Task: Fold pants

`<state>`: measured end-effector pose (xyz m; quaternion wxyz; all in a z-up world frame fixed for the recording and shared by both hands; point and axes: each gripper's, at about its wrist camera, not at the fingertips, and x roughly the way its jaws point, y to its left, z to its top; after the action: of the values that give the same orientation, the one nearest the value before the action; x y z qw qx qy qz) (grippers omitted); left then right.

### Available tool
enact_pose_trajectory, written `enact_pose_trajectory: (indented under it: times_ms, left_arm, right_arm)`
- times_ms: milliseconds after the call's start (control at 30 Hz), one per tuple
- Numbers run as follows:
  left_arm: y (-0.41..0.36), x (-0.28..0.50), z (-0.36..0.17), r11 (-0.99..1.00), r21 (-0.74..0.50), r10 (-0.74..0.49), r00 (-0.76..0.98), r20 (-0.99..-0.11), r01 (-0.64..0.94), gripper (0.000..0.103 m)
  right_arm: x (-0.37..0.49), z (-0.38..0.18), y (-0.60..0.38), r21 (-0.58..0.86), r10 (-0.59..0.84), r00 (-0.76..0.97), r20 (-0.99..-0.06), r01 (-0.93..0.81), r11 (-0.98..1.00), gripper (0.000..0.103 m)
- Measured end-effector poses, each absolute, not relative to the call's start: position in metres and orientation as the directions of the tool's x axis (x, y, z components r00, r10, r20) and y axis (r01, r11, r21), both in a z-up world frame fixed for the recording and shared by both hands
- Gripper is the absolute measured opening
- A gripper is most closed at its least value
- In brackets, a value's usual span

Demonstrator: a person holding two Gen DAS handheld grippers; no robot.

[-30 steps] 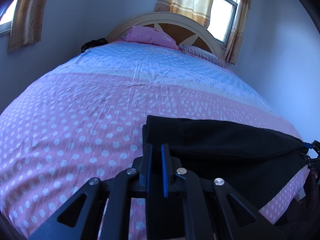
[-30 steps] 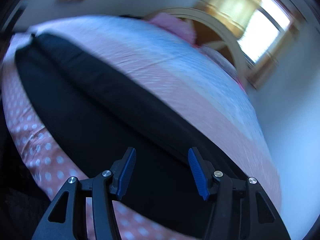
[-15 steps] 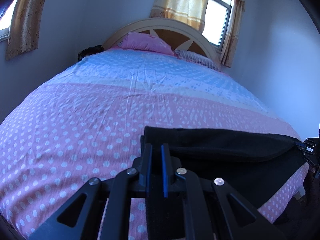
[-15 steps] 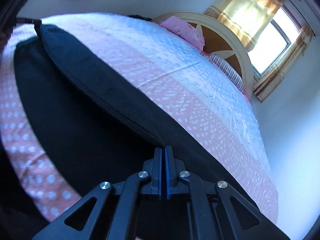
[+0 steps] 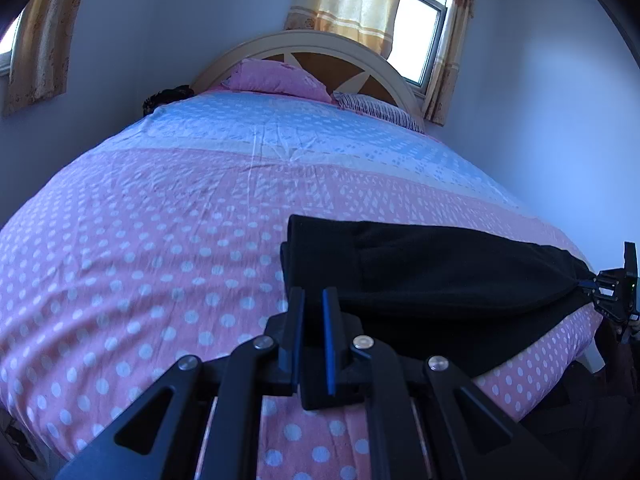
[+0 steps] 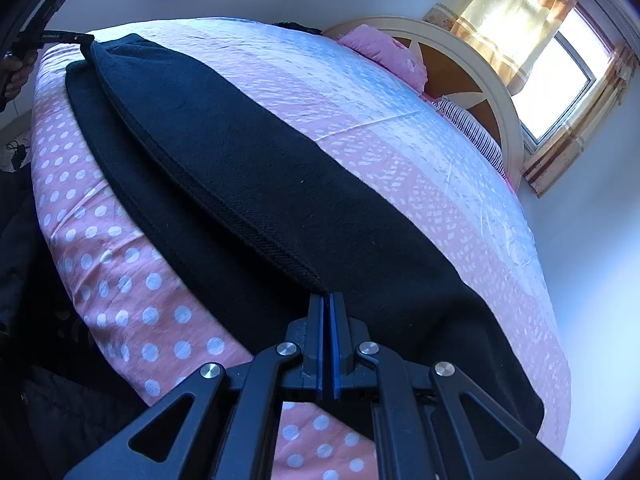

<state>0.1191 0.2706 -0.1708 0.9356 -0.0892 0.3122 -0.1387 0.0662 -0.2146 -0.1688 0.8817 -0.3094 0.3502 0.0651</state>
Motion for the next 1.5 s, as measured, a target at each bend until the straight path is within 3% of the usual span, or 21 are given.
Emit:
enact_pose_trajectory:
  times_ms: [233,333,600,633,700,767,933,1000,1033,1067,1100,1233,1500]
  left_arm:
    - [0.279,0.109,-0.158,0.929,-0.297,-0.349,0.789,-0.506,0.221,0.010]
    - [0.283,0.104,-0.157,0.927,-0.307,-0.349,0.794,-0.497,0.215,0.004]
    - [0.303,0.105,-0.181,0.915,-0.373,-0.347,0.769,-0.537,0.153,0.004]
    - [0.304,0.104,-0.181,0.909,-0.390,-0.352,0.768,-0.534,0.146,0.007]
    - [0.305,0.105,-0.180,0.897,-0.418,-0.368,0.762,-0.533,0.142,0.026]
    - [0.302,0.104,-0.175,0.897,-0.416,-0.366,0.775,-0.516,0.146,0.054]
    - [0.288,0.110,-0.177,0.891,-0.421,-0.393,0.748,-0.534,0.168,0.056]
    - [0.279,0.113,-0.180,0.892,-0.410,-0.408,0.728,-0.551,0.190,0.054]
    - [0.275,0.113,-0.181,0.898,-0.396,-0.403,0.723,-0.561,0.193,0.037]
    - [0.270,0.115,-0.182,0.906,-0.375,-0.393,0.715,-0.579,0.195,0.012]
    - [0.266,0.116,-0.183,0.919,-0.346,-0.369,0.715,-0.594,0.186,0.005]
    - [0.267,0.110,-0.175,0.930,-0.313,-0.350,0.725,-0.593,0.193,0.004]
    - [0.285,0.096,-0.151,0.893,-0.390,-0.417,0.741,-0.526,0.225,0.004]
  right_arm:
    - [0.049,-0.148,-0.218,-0.466,-0.072,0.771,-0.633,-0.305,0.831,0.002]
    - [0.044,-0.152,-0.218,-0.458,-0.071,0.766,-0.638,-0.304,0.835,0.002]
    - [0.044,-0.173,-0.223,-0.439,-0.073,0.738,-0.670,-0.315,0.842,0.002]
    - [0.044,-0.173,-0.223,-0.437,-0.071,0.737,-0.672,-0.316,0.842,0.002]
    - [0.045,-0.173,-0.223,-0.435,-0.068,0.738,-0.671,-0.317,0.843,0.002]
    - [0.046,-0.172,-0.225,-0.431,-0.065,0.739,-0.671,-0.316,0.845,0.002]
    - [0.046,-0.173,-0.224,-0.432,-0.068,0.741,-0.668,-0.311,0.847,0.002]
    - [0.047,-0.173,-0.224,-0.432,-0.069,0.743,-0.666,-0.308,0.848,0.002]
    - [0.048,-0.173,-0.223,-0.433,-0.070,0.744,-0.664,-0.306,0.848,0.002]
    - [0.048,-0.174,-0.222,-0.436,-0.073,0.745,-0.663,-0.305,0.847,0.002]
    - [0.048,-0.174,-0.221,-0.440,-0.076,0.747,-0.661,-0.303,0.846,0.002]
    - [0.048,-0.164,-0.221,-0.438,-0.071,0.759,-0.647,-0.295,0.849,0.002]
    - [0.038,-0.134,-0.225,-0.419,-0.050,0.791,-0.609,-0.268,0.868,0.002]
